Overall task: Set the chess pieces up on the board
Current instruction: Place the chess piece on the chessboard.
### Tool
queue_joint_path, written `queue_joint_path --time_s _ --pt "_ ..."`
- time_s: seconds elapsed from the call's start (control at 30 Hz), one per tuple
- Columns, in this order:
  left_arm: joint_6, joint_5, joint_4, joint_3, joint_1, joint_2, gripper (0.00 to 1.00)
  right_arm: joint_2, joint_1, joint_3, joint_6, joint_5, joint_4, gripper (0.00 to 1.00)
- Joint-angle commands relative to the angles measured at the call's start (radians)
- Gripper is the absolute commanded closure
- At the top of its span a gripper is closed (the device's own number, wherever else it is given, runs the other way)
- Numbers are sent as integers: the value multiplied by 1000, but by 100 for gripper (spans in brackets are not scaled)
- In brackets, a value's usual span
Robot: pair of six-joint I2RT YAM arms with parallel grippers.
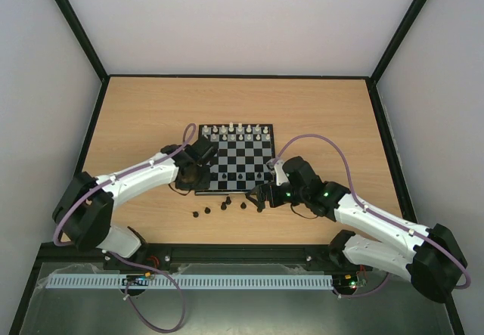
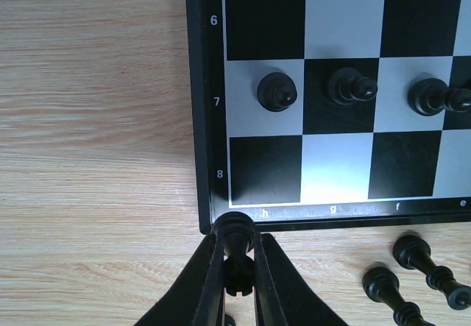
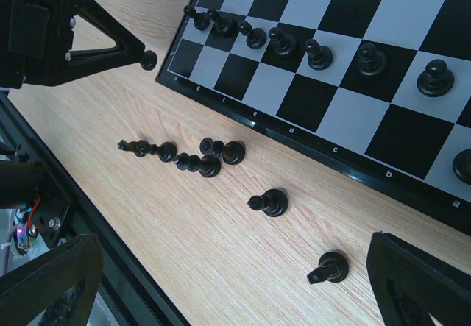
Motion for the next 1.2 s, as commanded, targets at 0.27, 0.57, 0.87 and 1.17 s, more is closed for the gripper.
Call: queue_joint_path --time_s 0.27,0.57,0.87,1.17 --pt "39 1 56 30 16 72 96 12 10 -12 5 -1 4 1" --pt "47 8 73 39 19 96 96 13 11 -11 6 0 4 1" --pt "48 15 85 36 19 111 95 15 13 -11 5 -1 5 1" --pt "49 30 97 41 18 126 91 16 16 -11 6 0 5 1"
